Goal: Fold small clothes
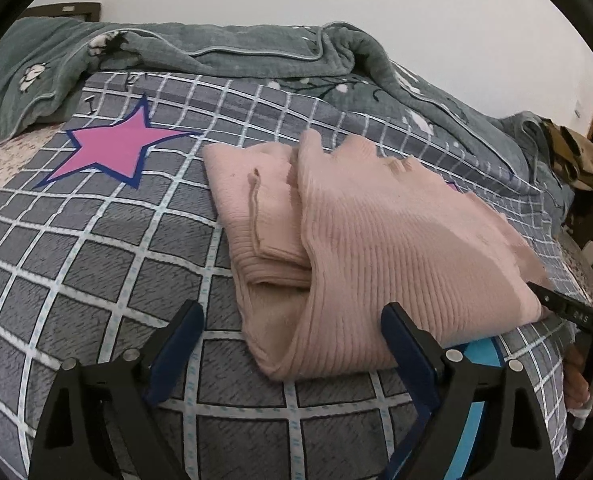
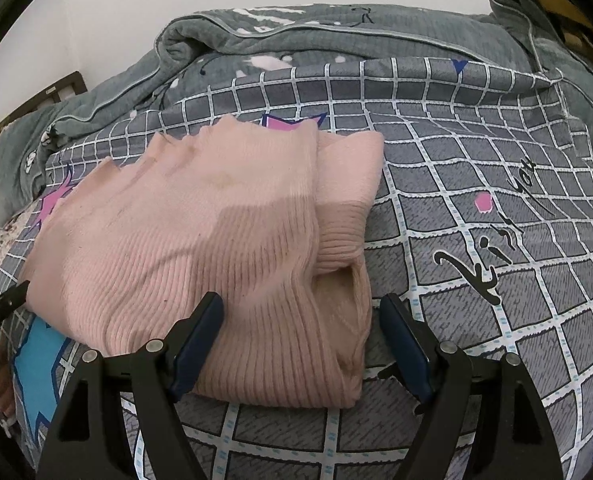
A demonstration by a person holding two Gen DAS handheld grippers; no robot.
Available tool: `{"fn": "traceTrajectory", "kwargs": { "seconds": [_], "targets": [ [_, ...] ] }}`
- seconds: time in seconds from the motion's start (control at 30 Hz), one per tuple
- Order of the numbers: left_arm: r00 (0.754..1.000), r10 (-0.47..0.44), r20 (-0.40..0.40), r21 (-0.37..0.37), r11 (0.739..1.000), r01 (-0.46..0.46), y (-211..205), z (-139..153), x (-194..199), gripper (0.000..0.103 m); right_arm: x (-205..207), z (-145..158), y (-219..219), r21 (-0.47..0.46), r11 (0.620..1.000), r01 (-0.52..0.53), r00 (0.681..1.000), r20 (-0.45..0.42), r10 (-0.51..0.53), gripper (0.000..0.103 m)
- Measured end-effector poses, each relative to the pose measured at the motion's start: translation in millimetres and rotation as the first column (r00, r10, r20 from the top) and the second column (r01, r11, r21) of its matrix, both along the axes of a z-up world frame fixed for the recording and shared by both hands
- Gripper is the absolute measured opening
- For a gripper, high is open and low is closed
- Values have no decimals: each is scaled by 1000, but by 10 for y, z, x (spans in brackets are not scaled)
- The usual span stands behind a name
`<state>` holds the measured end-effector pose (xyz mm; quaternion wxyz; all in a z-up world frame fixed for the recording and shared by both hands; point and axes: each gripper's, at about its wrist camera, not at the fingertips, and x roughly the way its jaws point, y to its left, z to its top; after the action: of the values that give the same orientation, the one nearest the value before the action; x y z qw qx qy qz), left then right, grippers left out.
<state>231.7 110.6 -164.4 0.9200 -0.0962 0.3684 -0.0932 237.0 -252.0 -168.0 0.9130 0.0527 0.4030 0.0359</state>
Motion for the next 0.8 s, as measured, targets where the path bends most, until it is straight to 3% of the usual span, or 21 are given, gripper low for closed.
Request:
{"fn": "traceTrajectory", "kwargs": {
  "seconds": [0.07,0.1,0.13,0.17,0.27,0.33,0.4,0.57,0.8],
  "targets": [
    [1000,17,-5,-17,1000,-18,21,0,12,67,-4,0,-8,8,1000,-4,1000,0,4,77],
    [1000,22,-9,-37,999,-22,39,0,16,62,-4,1,-14,17,1000,-11,1000,0,11,71],
    [1000,27,-12,-54,998,-27,57,1,20,48,-2,1,-22,34,999,-26,1000,0,26,61],
    [999,29,-17,-78,996,-30,79,4,29,35,-2,0,-44,55,998,-40,999,-1,40,58],
    [999,19,-43,-149,988,-25,110,7,83,17,-14,9,-179,148,988,-43,999,11,42,27],
    [999,16,-39,-137,990,-21,82,28,84,16,-15,8,-291,227,973,-30,999,18,27,14],
    [1000,17,-20,-121,992,-19,52,67,49,15,-55,51,-336,250,968,-14,999,42,4,10],
    [999,44,-6,-165,985,-44,102,171,-43,14,-175,219,-248,189,981,39,996,74,-54,9],
    [999,33,30,-150,988,-28,89,348,-221,13,-333,447,-205,165,986,38,994,96,-54,8]
  ]
}}
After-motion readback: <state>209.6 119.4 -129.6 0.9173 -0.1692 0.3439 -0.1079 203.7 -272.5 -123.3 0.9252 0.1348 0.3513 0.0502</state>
